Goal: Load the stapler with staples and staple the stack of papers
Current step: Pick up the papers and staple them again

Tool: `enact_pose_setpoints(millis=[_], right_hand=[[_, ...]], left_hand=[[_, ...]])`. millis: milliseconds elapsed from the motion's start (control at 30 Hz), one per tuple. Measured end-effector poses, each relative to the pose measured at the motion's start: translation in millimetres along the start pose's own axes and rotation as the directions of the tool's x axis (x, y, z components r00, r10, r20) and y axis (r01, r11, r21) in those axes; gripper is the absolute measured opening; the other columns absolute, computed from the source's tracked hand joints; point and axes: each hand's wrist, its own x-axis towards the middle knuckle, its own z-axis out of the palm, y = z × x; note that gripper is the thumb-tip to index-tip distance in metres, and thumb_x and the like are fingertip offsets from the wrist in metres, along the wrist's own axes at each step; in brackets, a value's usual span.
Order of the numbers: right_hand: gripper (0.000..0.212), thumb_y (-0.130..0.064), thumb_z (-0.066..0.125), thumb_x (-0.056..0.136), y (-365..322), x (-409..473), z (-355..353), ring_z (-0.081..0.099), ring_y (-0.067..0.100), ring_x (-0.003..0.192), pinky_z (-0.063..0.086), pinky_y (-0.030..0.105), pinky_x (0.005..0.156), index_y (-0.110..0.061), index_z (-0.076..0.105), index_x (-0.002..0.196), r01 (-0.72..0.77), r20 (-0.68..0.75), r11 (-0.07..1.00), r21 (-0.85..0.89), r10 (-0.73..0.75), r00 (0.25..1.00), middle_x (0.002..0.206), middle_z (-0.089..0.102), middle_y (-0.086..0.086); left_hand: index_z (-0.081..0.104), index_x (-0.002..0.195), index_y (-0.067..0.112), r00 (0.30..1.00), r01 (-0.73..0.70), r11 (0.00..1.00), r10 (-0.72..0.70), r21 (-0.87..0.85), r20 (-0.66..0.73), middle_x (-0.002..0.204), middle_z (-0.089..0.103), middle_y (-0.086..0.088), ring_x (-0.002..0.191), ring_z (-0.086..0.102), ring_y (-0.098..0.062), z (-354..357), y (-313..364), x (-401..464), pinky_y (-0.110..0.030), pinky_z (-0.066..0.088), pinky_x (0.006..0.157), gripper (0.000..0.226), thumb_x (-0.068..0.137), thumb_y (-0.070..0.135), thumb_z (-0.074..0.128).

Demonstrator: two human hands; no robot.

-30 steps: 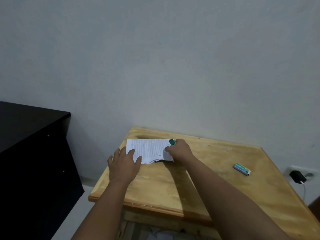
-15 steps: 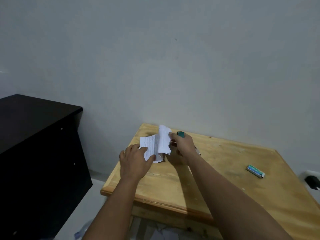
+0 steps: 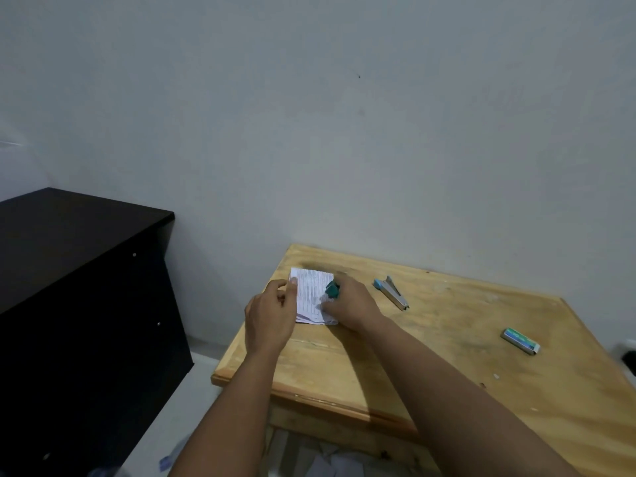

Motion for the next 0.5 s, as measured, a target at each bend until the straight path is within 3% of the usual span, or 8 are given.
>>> enact_pose_setpoints(millis=[33,100,167,233,300,400,500], right_hand=[[0.056,-0.030,0.084,0.076,-0.2,0.8,2.1,0.064,0.024,0.101,0.052,0.035,0.073,-0.024,0.064,0.128,-0.011,-0.014,1.000,-0.015,0.011,1.000,0.118,0.067,0.000],[0.063,-0.034,0.085,0.074,-2.3,-0.3,1.0,0.065,0.024,0.101,0.047,0.032,0.067,-0.025,0.063,0.132,-0.033,-0.050,0.999,-0.008,0.032,0.998,0.121,0.066,0.001],[0.049,-0.027,0.083,0.077,-1.4,-0.6,-2.8,0.066,0.024,0.100,0.051,0.035,0.069,-0.024,0.066,0.124,-0.067,-0.061,0.995,0.069,0.072,0.996,0.114,0.069,0.001],[0.026,-0.016,0.077,0.082,0.1,0.2,-7.1,0.068,0.024,0.096,0.055,0.042,0.077,-0.020,0.065,0.105,-0.120,-0.057,0.974,0.193,0.133,0.990,0.101,0.071,0.000],[0.017,-0.012,0.075,0.086,0.4,3.5,-9.8,0.068,0.026,0.092,0.055,0.040,0.076,-0.017,0.063,0.096,-0.173,-0.037,0.937,0.304,0.193,0.980,0.091,0.069,0.000],[0.017,-0.007,0.076,0.090,1.3,5.2,-14.9,0.067,0.025,0.088,0.051,0.032,0.067,-0.012,0.061,0.088,-0.260,0.032,0.841,0.474,0.278,0.960,0.095,0.070,0.007],[0.016,-0.004,0.077,0.091,6.4,0.0,-22.1,0.068,0.023,0.083,0.051,0.031,0.063,-0.006,0.061,0.092,-0.290,0.025,0.673,0.680,0.374,0.927,0.104,0.073,0.014]], left_hand=[[0.066,0.128,0.029,1.000,-0.013,0.999,0.013,0.040,0.013,0.115,0.075,0.002,0.113,0.064,-0.026,-0.5,0.3,-0.3,-0.048,0.057,0.096,0.053,0.098,0.068,0.047],[0.064,0.134,0.027,0.997,-0.078,0.985,0.073,0.151,0.033,0.124,0.073,0.003,0.118,0.062,-0.024,1.2,-3.0,1.0,-0.044,0.051,0.102,0.049,0.096,0.057,0.064],[0.062,0.139,0.027,0.990,-0.140,0.961,0.129,0.240,0.060,0.131,0.070,0.004,0.123,0.058,-0.022,3.1,-6.0,1.4,-0.042,0.042,0.109,0.047,0.095,0.044,0.070],[0.060,0.140,0.030,0.984,-0.176,0.941,0.160,0.288,0.080,0.132,0.069,0.006,0.124,0.056,-0.021,3.3,-6.2,0.9,-0.041,0.037,0.112,0.048,0.095,0.040,0.070],[0.060,0.140,0.034,0.976,-0.216,0.927,0.195,0.306,0.098,0.128,0.070,0.010,0.122,0.057,-0.019,2.0,-4.9,-0.7,-0.041,0.034,0.113,0.047,0.095,0.040,0.070],[0.059,0.140,0.039,0.962,-0.258,0.932,0.225,0.253,0.154,0.130,0.069,0.012,0.121,0.058,-0.016,0.2,-3.6,-0.5,-0.045,0.030,0.119,0.047,0.095,0.038,0.073],[0.055,0.141,0.039,0.974,-0.187,0.982,0.186,-0.006,0.127,0.132,0.065,0.010,0.120,0.059,-0.015,-1.7,-1.2,-2.3,-0.044,0.050,0.106,0.054,0.092,0.038,0.076]])
